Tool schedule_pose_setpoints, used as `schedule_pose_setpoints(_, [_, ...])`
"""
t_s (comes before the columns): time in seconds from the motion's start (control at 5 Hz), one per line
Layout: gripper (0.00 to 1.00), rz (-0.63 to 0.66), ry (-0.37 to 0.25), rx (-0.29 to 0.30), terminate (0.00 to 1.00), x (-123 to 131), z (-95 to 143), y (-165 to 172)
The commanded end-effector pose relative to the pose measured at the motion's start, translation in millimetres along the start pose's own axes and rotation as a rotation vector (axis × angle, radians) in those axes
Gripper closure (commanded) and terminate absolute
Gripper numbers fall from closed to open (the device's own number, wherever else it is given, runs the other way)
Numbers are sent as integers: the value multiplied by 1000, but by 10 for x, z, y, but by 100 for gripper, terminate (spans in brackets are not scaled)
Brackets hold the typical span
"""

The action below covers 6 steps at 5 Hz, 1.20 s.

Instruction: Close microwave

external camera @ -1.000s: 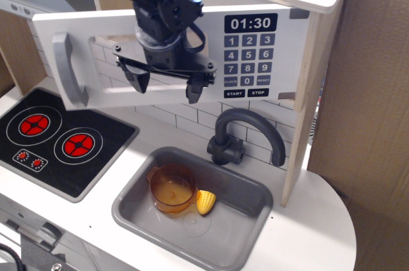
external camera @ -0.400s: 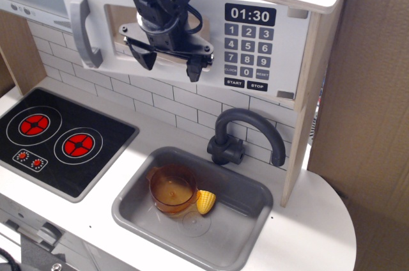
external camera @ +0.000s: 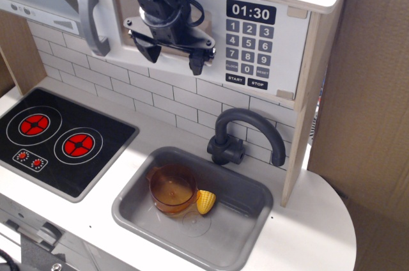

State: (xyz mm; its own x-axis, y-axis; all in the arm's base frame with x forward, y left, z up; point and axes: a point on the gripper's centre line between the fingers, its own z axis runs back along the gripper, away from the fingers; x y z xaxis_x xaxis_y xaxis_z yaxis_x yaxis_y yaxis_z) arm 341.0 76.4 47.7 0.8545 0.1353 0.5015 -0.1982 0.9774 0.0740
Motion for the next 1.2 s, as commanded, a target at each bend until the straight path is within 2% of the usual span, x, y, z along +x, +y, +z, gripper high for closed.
schedule_pose_setpoints(0.0, [0, -32, -84, -6, 0, 329, 97, -30])
schedule_pose_setpoints(0.6, [0, -53, -66, -29, 0, 413, 55, -49])
schedule_pose_setpoints(0.8, [0, 45, 57, 11, 0, 146, 230, -172])
schedule_pose_setpoints(1.0, [0, 131, 224, 9, 100, -125, 443, -265])
